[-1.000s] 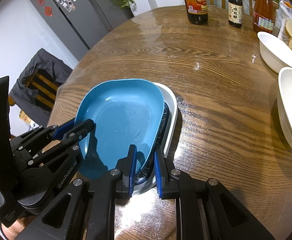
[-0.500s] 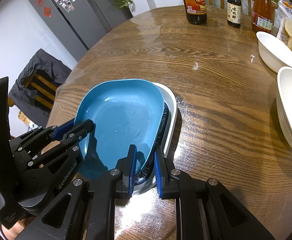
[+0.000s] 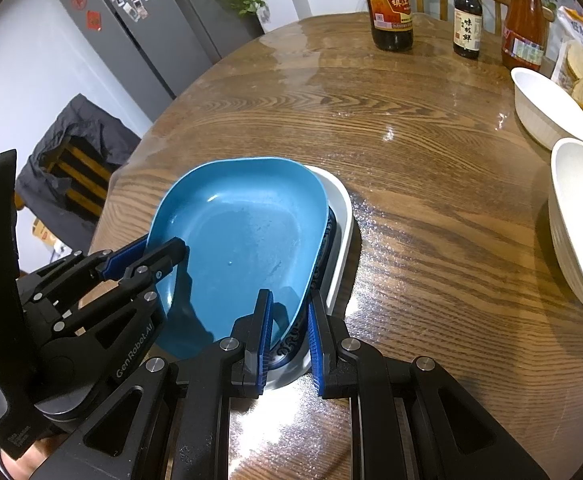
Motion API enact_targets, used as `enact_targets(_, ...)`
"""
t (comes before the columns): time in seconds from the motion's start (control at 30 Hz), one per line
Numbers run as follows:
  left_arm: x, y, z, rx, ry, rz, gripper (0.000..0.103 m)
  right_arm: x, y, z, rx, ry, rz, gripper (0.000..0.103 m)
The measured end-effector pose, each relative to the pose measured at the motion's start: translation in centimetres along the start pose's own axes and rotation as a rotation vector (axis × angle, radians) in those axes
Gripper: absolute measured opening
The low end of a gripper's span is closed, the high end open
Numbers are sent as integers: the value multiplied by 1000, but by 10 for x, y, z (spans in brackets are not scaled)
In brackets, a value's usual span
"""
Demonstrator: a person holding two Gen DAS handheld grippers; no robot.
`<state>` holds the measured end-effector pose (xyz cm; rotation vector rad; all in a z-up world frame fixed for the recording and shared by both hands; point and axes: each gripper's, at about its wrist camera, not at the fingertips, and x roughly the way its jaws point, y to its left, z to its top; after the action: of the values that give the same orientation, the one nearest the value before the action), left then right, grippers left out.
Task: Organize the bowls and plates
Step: 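Hold the teal plate on the square plates with both grippers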
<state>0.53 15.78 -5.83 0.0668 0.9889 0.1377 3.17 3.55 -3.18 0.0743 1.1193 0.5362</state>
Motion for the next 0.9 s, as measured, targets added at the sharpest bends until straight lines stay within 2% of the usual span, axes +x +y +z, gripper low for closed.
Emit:
enact_targets(0.77,-1,-1,0,-7,3,-3,17,-2,0,2,-8,-1,-8,17)
enact_targets(0.9,-1,-3,-1,3,3,-10,26,-4,0,3,-12,-6,-11,17)
